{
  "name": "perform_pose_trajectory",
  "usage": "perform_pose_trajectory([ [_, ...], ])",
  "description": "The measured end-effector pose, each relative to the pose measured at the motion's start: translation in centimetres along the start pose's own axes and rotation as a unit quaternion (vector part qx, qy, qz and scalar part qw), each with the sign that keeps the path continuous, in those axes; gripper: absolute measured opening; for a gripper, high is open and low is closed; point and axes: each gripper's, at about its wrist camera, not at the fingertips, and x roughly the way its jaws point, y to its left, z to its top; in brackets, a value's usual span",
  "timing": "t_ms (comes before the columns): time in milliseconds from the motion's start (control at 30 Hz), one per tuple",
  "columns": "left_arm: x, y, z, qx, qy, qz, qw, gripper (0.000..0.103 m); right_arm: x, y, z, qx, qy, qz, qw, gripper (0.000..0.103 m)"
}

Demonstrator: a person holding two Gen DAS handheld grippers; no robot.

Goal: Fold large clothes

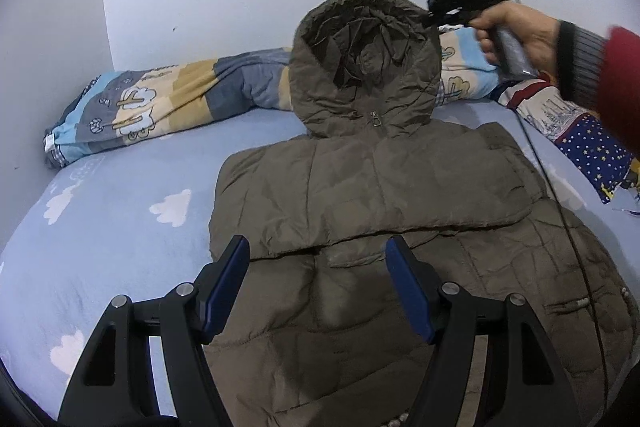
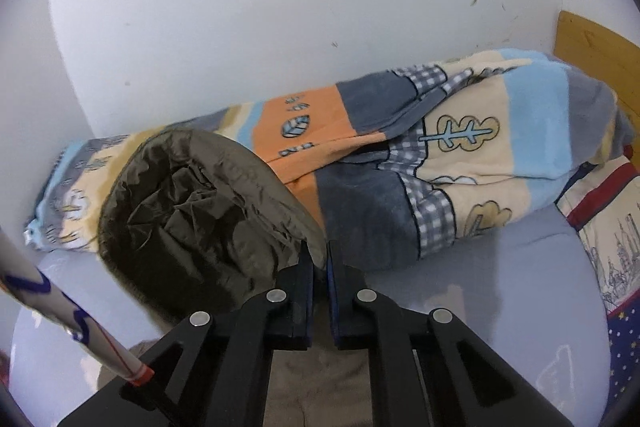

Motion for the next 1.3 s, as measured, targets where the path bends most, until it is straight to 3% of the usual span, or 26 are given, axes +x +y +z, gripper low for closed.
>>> perform_pose_trajectory([
  [233,-1.4,0.5,0.9,-0.008,-0.018,0.0,0.9998,0.07,-12.6,0.0,-6.3,-0.027,-0.049,0.044,0.997,0.006],
  [367,-1.6,1.0,1.3,-0.019,-0.019,0.0,0.9996,0.07,-18.1,-1.4,-13.6,-0.016,-0.046,0.06,0.997,0.006],
  [500,-1.4,1.0,1.4,-0.027,-0.015,0.006,0.9995,0.07,-17.8,-3.2,-21.5,-0.008,-0.002,0.041,0.999,0.006],
  [600,-1.1,1.0,1.5,-0.037,-0.009,0.004,0.9993,0.07,-13.6,-3.8,-27.0,-0.02,0.057,0.003,0.998,0.005],
  [667,-0.7,0.8,1.5,-0.036,-0.003,0.001,0.9993,0.07,-10.9,-4.4,-28.8,-0.031,0.087,-0.027,0.995,0.003],
  [800,-0.3,0.3,1.6,-0.026,0.0,0.006,0.9996,0.07,-8.9,-6.7,-29.4,0.005,0.099,-0.03,0.995,0.003],
  [967,0.2,0.7,1.6,-0.036,0.005,0.004,0.9993,0.07,-11.6,-8.0,-27.9,0.029,0.081,-0.008,0.996,0.004],
  [1033,0.1,0.8,1.6,-0.039,0.005,0.004,0.9992,0.07,-12.3,-8.5,-26.8,0.065,0.082,0.035,0.994,0.006],
  [1067,0.1,0.8,1.6,-0.04,0.004,0.005,0.9992,0.07,-12.7,-8.4,-26.1,0.089,0.082,0.066,0.99,0.013],
  [1167,0.0,1.0,1.7,-0.043,0.002,0.009,0.999,0.07,-13.1,-6.0,-25.2,0.111,0.074,0.114,0.985,0.056],
  [1300,0.2,1.3,1.6,-0.047,0.006,0.011,0.9988,0.07,-11.3,-2.1,-24.6,0.137,0.079,0.17,0.973,0.057],
])
